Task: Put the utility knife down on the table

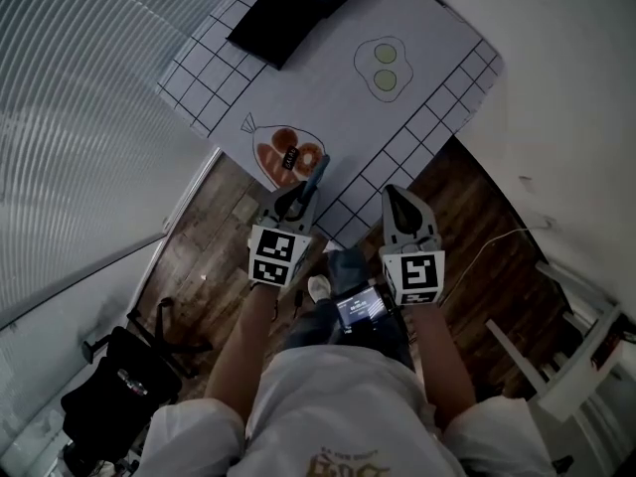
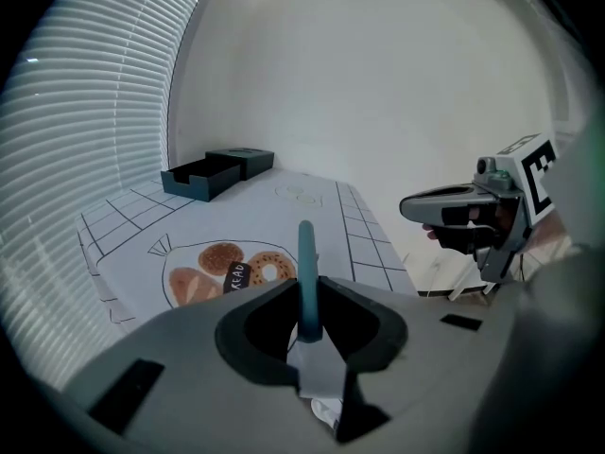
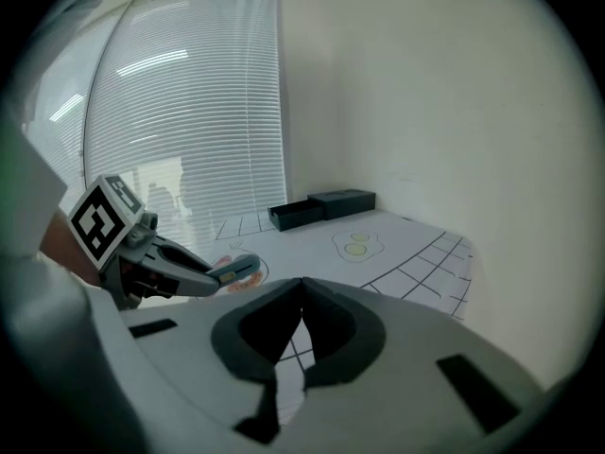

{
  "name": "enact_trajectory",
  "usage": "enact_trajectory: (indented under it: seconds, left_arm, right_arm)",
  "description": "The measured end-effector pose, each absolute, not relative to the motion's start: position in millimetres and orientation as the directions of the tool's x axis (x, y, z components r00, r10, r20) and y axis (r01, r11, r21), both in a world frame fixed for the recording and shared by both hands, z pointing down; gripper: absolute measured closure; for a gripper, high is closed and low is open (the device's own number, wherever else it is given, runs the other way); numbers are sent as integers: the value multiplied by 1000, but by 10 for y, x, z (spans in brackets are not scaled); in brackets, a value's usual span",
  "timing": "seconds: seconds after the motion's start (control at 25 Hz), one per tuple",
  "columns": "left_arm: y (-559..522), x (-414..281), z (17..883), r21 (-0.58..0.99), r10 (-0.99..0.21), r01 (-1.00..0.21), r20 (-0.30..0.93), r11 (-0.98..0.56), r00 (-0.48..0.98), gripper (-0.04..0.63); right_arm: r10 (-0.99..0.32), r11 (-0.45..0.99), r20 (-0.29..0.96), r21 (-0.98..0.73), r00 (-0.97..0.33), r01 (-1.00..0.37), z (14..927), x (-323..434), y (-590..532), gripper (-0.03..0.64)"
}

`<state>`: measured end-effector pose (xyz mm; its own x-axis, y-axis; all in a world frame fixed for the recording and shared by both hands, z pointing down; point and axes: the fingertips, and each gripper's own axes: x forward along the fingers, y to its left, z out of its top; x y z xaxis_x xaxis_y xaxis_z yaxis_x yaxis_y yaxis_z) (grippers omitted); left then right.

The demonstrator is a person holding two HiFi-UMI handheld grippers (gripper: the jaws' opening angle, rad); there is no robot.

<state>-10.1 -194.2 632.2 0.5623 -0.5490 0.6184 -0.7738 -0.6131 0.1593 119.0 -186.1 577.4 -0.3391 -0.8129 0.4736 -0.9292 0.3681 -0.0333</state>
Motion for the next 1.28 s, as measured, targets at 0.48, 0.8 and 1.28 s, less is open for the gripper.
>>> enact_trajectory:
  seconds: [0.48, 0.8, 1.28]
  left_arm:
    - [-1973, 3, 6443, 158, -528, -774, 647, -613, 550, 520]
    - [-1983, -35, 6517, 157, -532, -791, 661, -591, 529, 520]
    - [-1996, -11, 6525, 233, -516, -778, 634, -583, 576, 517]
  right_arm:
    - [-795, 389, 487, -48, -361, -920, 5849, 1170, -1921, 609]
    - [-789, 390, 491, -62, -368, -919, 5882, 1151, -1929, 609]
    - [-784, 398, 487, -83, -385, -914, 5890, 1085, -1995, 609]
